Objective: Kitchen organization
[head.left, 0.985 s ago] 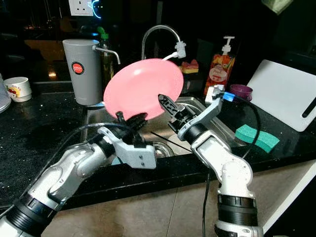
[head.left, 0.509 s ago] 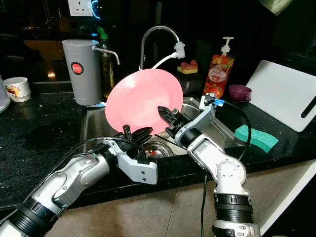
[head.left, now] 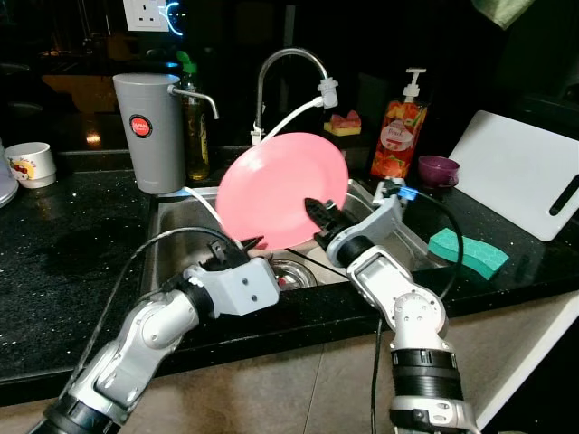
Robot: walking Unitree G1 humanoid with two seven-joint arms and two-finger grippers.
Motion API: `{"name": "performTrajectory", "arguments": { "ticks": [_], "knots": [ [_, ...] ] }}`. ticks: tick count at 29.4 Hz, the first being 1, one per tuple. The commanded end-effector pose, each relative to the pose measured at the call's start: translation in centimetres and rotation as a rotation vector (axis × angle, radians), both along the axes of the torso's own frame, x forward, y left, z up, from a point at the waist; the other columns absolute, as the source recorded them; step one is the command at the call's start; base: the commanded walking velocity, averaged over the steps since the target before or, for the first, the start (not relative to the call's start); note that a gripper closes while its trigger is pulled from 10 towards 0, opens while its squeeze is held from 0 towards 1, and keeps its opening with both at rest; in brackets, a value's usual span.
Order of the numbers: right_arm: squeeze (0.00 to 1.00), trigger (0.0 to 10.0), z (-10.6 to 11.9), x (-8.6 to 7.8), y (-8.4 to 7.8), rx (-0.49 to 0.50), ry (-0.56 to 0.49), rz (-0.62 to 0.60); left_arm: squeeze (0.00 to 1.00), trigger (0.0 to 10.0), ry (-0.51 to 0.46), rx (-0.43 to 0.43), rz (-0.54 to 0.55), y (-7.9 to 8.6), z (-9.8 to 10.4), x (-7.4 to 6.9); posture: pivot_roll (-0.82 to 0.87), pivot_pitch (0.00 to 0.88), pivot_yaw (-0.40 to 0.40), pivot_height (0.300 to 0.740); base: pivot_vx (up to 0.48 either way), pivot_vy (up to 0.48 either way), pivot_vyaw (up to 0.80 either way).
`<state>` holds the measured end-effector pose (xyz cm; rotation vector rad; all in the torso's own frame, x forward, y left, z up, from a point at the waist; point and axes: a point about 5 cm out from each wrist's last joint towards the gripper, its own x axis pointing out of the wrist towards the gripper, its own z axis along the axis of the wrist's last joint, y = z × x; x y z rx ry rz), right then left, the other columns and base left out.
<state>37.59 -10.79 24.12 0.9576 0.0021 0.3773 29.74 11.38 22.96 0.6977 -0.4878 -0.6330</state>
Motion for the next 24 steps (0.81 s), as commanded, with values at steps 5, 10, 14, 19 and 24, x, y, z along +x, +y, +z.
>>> {"name": "performTrajectory", "arguments": {
  "ticks": [5, 10, 14, 19, 24],
  "knots": [
    [0.0, 10.0, -1.7, 2.3, -0.8, -0.083, 0.054, -0.096, 0.0, 10.0, 0.277, -0.246, 0.136, 1.0, -0.4, 1.1, 0.17, 0.042, -0.064, 0.74, 0.0, 0.0, 0.0],
    [0.0, 10.0, -2.1, 3.3, -0.4, -0.151, 0.095, -0.105, 0.0, 10.0, 0.448, -0.474, 0.336, 2.8, 0.2, 2.8, 0.22, 0.08, -0.085, 0.74, 0.0, 0.0, 0.0],
    [0.0, 10.0, -2.2, 3.7, -0.2, -0.152, 0.118, -0.116, 0.0, 10.0, 0.538, -0.57, 0.388, 3.1, 0.9, 3.4, 0.23, 0.094, -0.085, 0.74, 0.0, 0.0, 0.0],
    [0.0, 10.0, -1.7, 4.1, 0.7, -0.195, 0.115, -0.121, 0.0, 10.0, 0.72, -0.664, 0.421, 3.7, 2.5, 5.2, 0.25, 0.128, -0.072, 0.74, 0.0, 0.0, 0.0],
    [0.0, 10.0, -1.6, 4.4, 1.0, -0.267, 0.114, -0.123, 0.0, 10.0, 0.83, -0.666, 0.377, 3.4, 4.3, 7.3, 0.26, 0.14, -0.063, 0.74, 0.0, 0.0, 0.0]
  ]
}}
